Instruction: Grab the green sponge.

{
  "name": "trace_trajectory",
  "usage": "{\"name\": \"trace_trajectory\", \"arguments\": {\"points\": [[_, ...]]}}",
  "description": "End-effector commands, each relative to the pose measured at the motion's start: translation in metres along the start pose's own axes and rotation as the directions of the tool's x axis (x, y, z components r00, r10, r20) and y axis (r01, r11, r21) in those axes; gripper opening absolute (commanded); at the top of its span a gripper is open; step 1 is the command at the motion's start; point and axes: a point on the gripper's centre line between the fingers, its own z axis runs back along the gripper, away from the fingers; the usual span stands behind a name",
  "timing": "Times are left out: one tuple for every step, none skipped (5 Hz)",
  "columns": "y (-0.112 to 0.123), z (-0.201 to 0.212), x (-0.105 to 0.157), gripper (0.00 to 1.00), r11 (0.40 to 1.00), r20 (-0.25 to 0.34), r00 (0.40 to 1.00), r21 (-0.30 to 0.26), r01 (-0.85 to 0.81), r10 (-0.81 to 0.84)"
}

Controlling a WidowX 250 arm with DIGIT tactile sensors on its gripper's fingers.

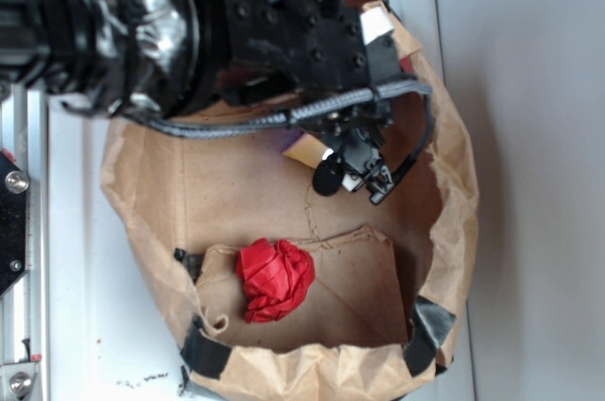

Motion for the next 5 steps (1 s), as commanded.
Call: {"name": "trace_trajectory", "arguments": {"points": [[-0.007,0.021,0.012,1.00,0.999,0.099,0.995,-0.044,-0.025,0.029],[-0.014,0.016,0.013,1.00,0.998,0.112,0.993,-0.044,-0.043,0.048],[-0.020,0.015,0.013,1.00,0.997,0.107,0.992,-0.038,-0.062,0.066],[-0.025,0.016,0.013,1.00,0.997,0.106,0.991,-0.036,-0.072,0.076],[-0.026,0.018,0.013,1.00,0.997,0.100,0.992,-0.030,-0.075,0.078]]}}
